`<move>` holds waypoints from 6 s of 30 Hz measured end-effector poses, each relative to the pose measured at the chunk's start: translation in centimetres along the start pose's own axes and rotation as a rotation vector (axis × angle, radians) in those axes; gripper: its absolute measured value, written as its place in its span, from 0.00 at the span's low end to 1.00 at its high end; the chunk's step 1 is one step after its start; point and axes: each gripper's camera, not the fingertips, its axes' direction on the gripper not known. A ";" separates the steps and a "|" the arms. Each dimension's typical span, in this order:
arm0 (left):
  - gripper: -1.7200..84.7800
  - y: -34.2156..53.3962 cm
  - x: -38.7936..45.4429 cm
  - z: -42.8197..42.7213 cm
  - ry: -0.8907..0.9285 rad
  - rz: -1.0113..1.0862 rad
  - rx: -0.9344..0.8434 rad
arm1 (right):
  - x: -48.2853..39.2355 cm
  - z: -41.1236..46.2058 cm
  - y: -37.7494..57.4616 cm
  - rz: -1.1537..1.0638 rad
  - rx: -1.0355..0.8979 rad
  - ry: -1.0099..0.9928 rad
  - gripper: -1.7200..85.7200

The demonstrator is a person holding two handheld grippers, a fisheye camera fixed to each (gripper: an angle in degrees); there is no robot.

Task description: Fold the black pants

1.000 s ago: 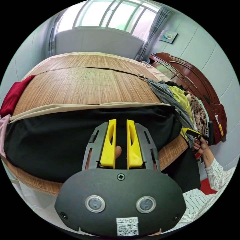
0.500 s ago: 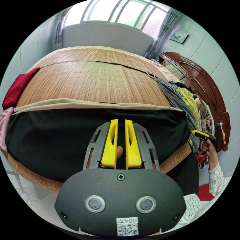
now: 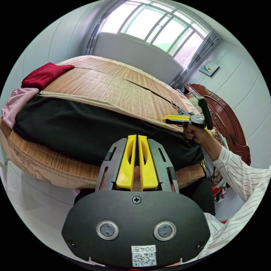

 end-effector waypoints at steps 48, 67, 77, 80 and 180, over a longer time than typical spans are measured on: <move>0.03 -0.8 3.6 4.9 -0.011 0.182 -0.207 | -7.7 -4.8 1.9 0.233 -0.004 -0.221 0.11; 0.02 -1.7 6.2 7.5 -0.120 0.150 -0.339 | -8.2 -3.6 8.0 0.235 -0.198 -0.023 0.05; 0.02 0.2 5.4 6.9 -0.092 0.132 -0.324 | -14.4 -5.0 7.5 -0.046 -0.009 0.000 0.10; 0.02 1.0 5.6 6.5 -0.064 0.119 -0.315 | -18.3 -2.8 5.8 -0.241 -0.022 0.018 0.12; 0.05 8.9 10.8 14.1 0.239 0.272 -0.243 | 4.1 5.7 -1.5 -0.016 -0.179 0.004 0.04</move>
